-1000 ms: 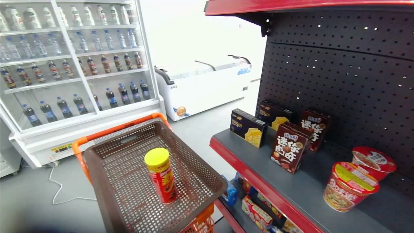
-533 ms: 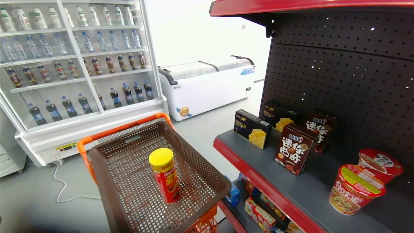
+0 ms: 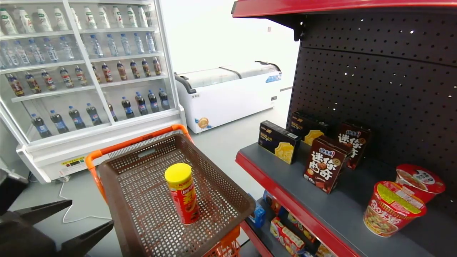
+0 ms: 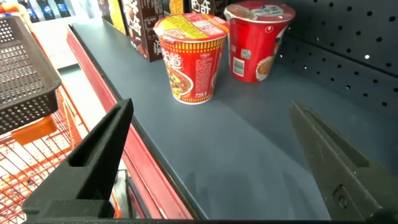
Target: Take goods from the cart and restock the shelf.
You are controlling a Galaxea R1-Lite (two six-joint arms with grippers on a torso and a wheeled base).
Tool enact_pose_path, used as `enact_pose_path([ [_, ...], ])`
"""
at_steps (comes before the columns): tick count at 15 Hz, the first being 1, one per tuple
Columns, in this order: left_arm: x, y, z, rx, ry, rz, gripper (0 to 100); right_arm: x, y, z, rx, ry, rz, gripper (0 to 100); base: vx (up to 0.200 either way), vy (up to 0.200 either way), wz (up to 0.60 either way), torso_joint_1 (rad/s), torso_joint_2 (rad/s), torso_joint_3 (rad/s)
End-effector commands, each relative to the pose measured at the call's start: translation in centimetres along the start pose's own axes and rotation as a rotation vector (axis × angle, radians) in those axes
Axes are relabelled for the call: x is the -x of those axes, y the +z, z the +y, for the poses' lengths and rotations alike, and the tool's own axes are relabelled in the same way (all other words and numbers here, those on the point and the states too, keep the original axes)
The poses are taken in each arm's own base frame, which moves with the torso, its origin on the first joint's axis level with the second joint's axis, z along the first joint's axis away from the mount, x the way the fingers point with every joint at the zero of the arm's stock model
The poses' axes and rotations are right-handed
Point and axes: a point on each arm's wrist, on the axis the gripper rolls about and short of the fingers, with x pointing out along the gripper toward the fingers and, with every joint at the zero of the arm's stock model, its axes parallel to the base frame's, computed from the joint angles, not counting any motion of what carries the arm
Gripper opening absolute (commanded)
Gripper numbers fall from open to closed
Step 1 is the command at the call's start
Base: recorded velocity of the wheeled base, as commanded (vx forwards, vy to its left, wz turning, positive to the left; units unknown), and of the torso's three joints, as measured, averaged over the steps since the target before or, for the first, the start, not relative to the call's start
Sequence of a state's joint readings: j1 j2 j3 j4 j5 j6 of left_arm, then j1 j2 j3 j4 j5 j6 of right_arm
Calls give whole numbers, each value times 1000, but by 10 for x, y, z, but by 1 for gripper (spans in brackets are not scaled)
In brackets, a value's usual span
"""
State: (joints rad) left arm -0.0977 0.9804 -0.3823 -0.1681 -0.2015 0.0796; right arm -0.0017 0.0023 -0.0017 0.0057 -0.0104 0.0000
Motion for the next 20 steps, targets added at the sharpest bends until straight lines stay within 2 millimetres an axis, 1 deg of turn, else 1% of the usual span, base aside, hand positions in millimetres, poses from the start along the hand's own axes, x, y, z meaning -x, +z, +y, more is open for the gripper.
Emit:
enact_pose_path([
  [1, -54, -19, 6, 43, -56, 140, 100, 0, 0, 0, 0, 0, 1, 100, 0, 0, 0, 0, 0, 0],
  [2, -81, -16, 13, 42, -56, 112, 100, 0, 0, 0, 0, 0, 1, 100, 0, 0, 0, 0, 0, 0],
  [3, -100, -16, 17, 37, -70, 86, 100, 0, 0, 0, 0, 0, 1, 100, 0, 0, 0, 0, 0, 0],
  [4, -107, -16, 18, 35, -82, 78, 100, 0, 0, 0, 0, 0, 1, 100, 0, 0, 0, 0, 0, 0],
  [5, -124, -19, 20, 28, -100, 74, 100, 0, 0, 0, 0, 0, 1, 100, 0, 0, 0, 0, 0, 0],
  [6, -131, -21, 21, 29, -103, 80, 100, 0, 0, 0, 0, 0, 1, 100, 0, 0, 0, 0, 0, 0],
  [7, -143, -23, 22, 31, -111, 98, 100, 0, 0, 0, 0, 0, 1, 100, 0, 0, 0, 0, 0, 0],
  [8, -151, -25, 21, 30, -117, 101, 100, 0, 0, 0, 0, 0, 1, 100, 0, 0, 0, 0, 0, 0],
  [9, -154, -25, 22, 30, -118, 99, 100, 0, 0, 0, 0, 0, 1, 100, 0, 0, 0, 0, 0, 0],
  [10, -167, -28, 23, 31, -133, 94, 100, 0, 0, 0, 0, 0, 3, 100, 0, 0, 0, 0, 0, 0],
  [14, -205, -38, 12, 2, -191, 103, 100, 0, 0, 0, 0, 0, 1, 100, 0, 0, 0, 0, 0, 0],
  [15, -212, -40, 10, -1, -196, 93, 100, 0, 0, 0, 0, 0, 1, 100, 0, 0, 0, 0, 0, 0],
  [17, -232, -47, 12, -9, -196, 87, 100, 0, 0, 0, 0, 0, 1, 100, 0, 0, 0, 0, 0, 0],
  [19, -240, -54, 13, -27, -197, 104, 100, 0, 0, 0, 0, 0, 3, 100, 0, 0, 0, 0, 0, 0],
  [20, -244, -56, 13, -63, -199, 108, 100, 0, 0, 0, 0, 0, 1, 100, 0, 0, 0, 0, 0, 0],
])
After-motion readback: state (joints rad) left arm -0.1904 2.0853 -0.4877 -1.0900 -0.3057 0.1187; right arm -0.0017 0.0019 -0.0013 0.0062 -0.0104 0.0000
